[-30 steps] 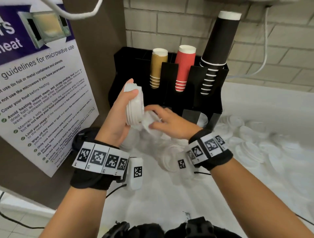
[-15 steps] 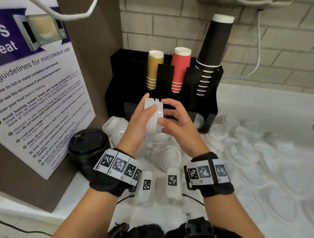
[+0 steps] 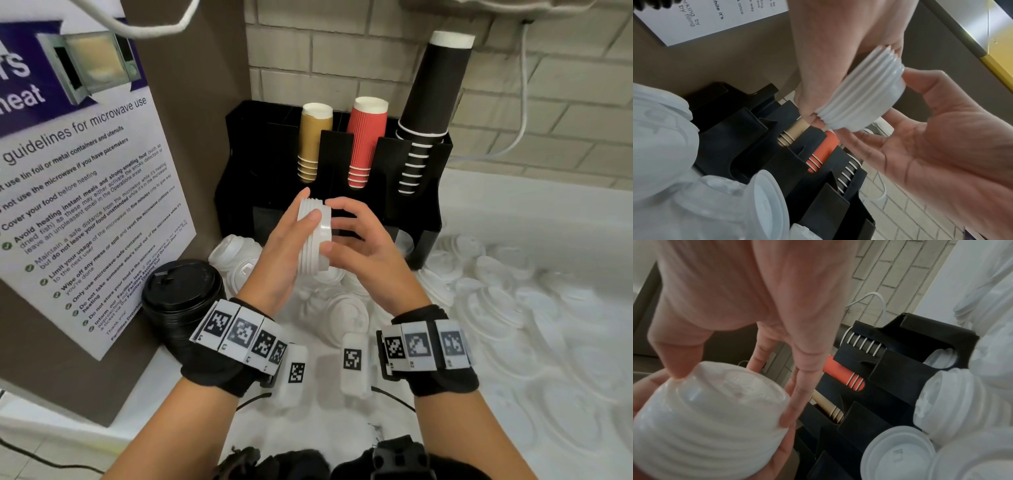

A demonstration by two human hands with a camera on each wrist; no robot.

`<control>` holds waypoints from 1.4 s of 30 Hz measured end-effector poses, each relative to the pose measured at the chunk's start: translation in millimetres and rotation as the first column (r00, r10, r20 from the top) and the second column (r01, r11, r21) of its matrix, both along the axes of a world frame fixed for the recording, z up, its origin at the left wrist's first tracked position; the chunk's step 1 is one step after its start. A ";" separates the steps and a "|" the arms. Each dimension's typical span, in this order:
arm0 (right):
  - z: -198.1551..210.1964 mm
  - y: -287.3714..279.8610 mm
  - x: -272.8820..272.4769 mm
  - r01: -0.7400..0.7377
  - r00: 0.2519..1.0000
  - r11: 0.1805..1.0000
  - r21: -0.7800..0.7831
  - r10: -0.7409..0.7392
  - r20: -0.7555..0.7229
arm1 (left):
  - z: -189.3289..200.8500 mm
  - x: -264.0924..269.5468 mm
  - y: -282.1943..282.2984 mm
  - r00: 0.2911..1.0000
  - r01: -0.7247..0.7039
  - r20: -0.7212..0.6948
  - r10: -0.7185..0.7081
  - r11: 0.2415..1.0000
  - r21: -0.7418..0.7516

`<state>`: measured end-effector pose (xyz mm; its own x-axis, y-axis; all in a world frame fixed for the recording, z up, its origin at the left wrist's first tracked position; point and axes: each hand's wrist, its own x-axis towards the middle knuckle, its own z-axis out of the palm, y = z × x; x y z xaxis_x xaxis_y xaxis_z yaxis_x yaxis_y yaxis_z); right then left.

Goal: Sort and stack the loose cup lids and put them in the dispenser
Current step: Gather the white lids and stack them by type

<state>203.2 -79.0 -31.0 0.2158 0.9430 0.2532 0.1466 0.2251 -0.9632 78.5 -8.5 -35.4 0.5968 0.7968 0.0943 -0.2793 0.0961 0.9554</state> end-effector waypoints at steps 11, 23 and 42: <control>29.6 68.1 -7.7 -0.092 0.902 0.942 -0.321 0.215 0.374 | 33.6 -43.7 36.0 0.972 -0.231 0.067 0.227 0.971 0.057; -12.4 135.2 -83.2 0.035 -0.134 0.771 -0.635 0.634 0.762 | 43.8 -64.5 44.8 0.967 -0.229 0.117 0.228 0.973 -0.001; -45.5 157.8 -69.2 0.026 -0.169 0.741 -0.671 0.665 0.727 | 45.9 -65.8 50.8 0.962 -0.243 0.140 0.235 0.969 0.038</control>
<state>134.0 78.8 -76.5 -0.2613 0.8182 -0.5122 0.9301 0.3554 0.0931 12.7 42.3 10.5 0.3686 0.9062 0.2072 -0.4128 -0.0402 0.9100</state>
